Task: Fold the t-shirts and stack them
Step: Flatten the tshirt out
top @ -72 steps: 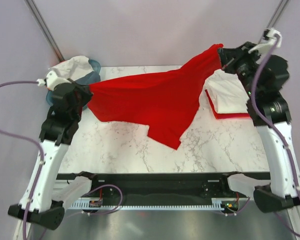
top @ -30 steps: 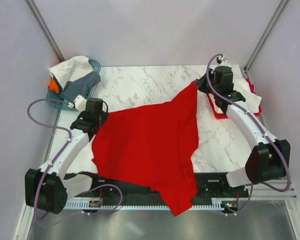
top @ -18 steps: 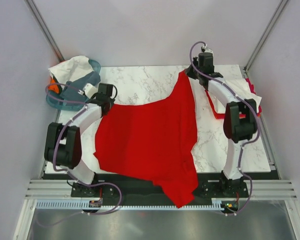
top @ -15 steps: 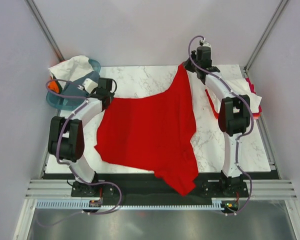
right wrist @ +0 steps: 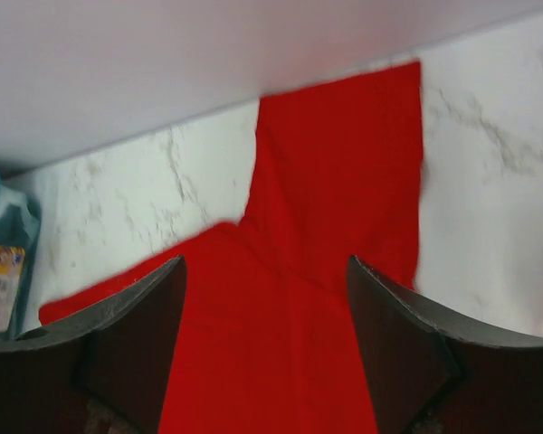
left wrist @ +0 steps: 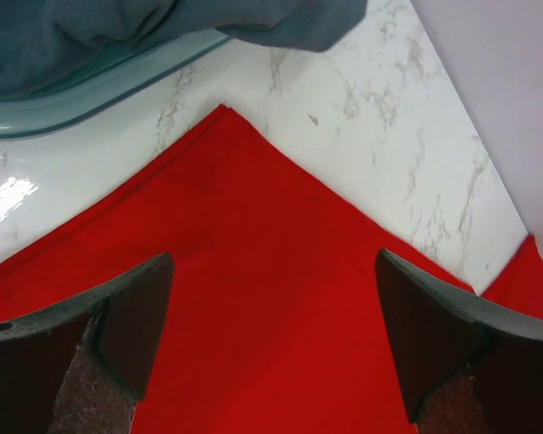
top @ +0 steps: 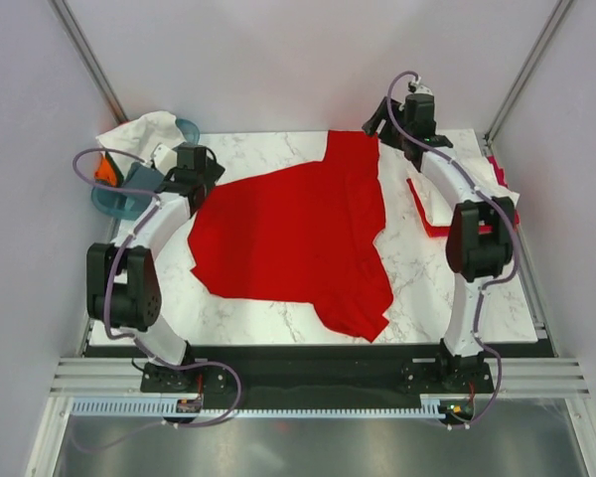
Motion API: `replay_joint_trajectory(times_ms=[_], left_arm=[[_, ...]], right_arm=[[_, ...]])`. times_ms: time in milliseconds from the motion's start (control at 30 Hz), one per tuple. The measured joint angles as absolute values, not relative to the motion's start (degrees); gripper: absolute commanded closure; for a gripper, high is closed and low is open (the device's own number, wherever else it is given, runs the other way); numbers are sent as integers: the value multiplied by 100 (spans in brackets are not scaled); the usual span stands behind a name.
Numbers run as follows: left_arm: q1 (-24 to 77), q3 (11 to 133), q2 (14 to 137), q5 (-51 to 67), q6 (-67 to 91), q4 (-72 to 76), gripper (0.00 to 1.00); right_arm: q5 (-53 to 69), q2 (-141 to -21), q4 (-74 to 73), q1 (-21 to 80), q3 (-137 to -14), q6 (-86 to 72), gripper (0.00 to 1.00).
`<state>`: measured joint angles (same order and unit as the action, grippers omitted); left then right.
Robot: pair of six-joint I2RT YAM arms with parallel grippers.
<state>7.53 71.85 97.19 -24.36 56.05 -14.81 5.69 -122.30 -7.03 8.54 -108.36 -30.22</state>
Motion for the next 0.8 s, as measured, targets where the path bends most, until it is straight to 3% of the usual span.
replay_joint_trajectory(times_ms=[267,433,533,800], left_arm=[[794,5546,7172,-1914,5109,-1516,7],[794,4576,6230,-1745,5111,-1769,10],[794,4121,5981,-1739,5127,-2021,16],[681,3780,5885,-1793,5334,-2585,35]], right_arm=[[548,-9684,-932,915,-7780,-3006,37],[355,-8589,-1013,978,-6501,-2961,62],[226,-8444,-1087,1063,-6031,-2947,73],[-139,-9504,-1199,1393,-5905,-2849,90]])
